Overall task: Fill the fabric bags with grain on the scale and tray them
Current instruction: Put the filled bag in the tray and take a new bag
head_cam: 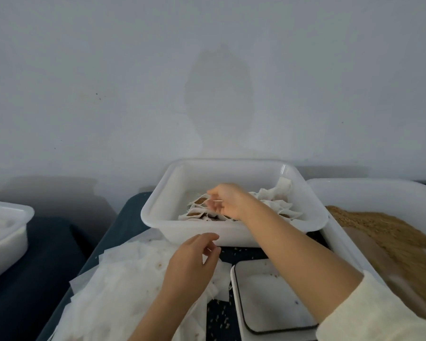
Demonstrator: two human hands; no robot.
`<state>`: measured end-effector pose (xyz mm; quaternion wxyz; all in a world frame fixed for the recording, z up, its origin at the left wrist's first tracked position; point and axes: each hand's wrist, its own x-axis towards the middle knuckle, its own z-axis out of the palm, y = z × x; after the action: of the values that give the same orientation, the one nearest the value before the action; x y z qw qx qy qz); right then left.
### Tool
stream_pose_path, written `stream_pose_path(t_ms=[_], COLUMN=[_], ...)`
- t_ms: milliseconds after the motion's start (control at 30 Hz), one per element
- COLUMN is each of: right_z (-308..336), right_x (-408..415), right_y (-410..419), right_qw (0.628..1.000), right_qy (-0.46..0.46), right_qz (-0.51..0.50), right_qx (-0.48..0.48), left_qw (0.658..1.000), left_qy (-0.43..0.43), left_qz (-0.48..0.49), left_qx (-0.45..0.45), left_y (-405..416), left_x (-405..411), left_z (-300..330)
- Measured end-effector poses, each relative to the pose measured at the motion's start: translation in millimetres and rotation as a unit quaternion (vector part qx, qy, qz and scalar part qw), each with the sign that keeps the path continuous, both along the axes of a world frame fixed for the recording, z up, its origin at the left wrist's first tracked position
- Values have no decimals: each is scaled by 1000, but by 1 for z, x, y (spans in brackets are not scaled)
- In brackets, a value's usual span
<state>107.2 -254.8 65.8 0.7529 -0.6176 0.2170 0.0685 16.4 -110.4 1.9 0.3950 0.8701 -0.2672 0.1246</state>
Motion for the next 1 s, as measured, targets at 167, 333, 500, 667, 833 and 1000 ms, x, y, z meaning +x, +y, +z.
stream_pose_path(t_ms=[167, 333, 500, 667, 833, 1000], right_z=[14, -2, -52, -88, -103, -108], right_x=[-71, -152, -222, -252, -258, -257], right_y=[3, -4, -20, -31, -41, -45], right_qw=[997, 983, 959, 918, 898, 897], right_qy=[-82, -161, -175, -228, -249, -252], right_qz=[1, -11, -40, -106, -159, -170], right_qx=[-5, -83, -218, -307, -326, -320], left_qw=[995, 965, 949, 952, 965, 966], left_qy=[-19, -19, -14, -49, 28, 71], left_qz=[11, 77, 100, 106, 119, 125], left_qx=[101, 251, 300, 284, 232, 215], left_y=[16, 39, 43, 40, 33, 30], left_x=[-23, -39, -52, -48, -38, -31], left_z=[-11, -36, -54, -54, -53, -52])
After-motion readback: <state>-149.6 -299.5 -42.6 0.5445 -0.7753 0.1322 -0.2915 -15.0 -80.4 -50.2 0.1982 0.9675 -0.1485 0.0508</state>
